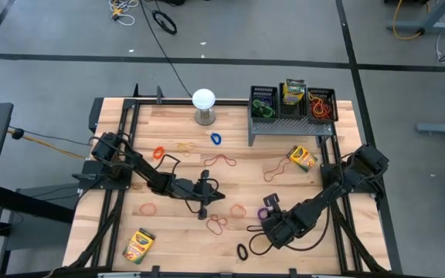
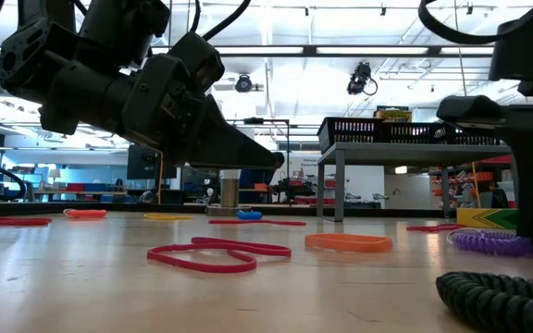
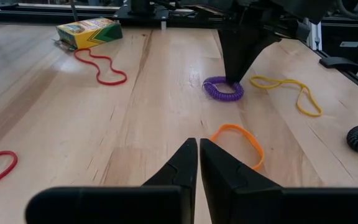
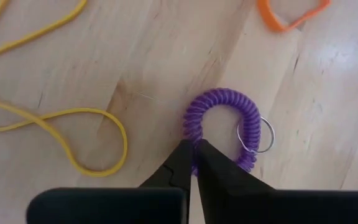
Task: Pick & Place Office Desk Supplies
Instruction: Put the violet spring keychain into the left black basket on the shelf
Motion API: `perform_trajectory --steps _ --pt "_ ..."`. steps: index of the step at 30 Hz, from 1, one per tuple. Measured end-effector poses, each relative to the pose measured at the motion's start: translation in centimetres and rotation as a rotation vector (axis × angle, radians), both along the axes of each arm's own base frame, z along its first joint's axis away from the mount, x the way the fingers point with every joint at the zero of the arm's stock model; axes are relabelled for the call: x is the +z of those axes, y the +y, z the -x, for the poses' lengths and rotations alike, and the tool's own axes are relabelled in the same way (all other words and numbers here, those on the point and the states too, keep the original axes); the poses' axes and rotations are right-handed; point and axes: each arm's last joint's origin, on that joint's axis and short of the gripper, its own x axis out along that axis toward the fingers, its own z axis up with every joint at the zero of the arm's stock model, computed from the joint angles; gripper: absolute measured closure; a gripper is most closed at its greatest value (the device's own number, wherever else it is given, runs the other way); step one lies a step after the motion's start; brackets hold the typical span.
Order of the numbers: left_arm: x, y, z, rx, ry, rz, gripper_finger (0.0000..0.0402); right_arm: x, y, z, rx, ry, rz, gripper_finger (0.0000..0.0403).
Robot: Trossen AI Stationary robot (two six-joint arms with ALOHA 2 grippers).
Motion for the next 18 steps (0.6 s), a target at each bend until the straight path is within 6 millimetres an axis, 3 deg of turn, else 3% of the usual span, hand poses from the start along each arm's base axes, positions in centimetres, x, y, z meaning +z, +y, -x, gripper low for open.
perform_trajectory --steps 7,13,18 --pt "0.0 0.0 0.0 0.000 -0.001 0.001 0.0374 2.1 -0.2 -0.2 -0.010 -0.044 0.002 0.0387" --pt "0.0 0.0 0.0 0.000 -0.005 0.002 0.0374 6.6 -0.9 0.0 -0.001 -0.132 0.012 0.0386" --pt "0.0 0.0 0.0 0.000 -0.005 0.002 0.0374 10.9 -3.4 -0.2 -0.072 -0.208 0.058 0.0385"
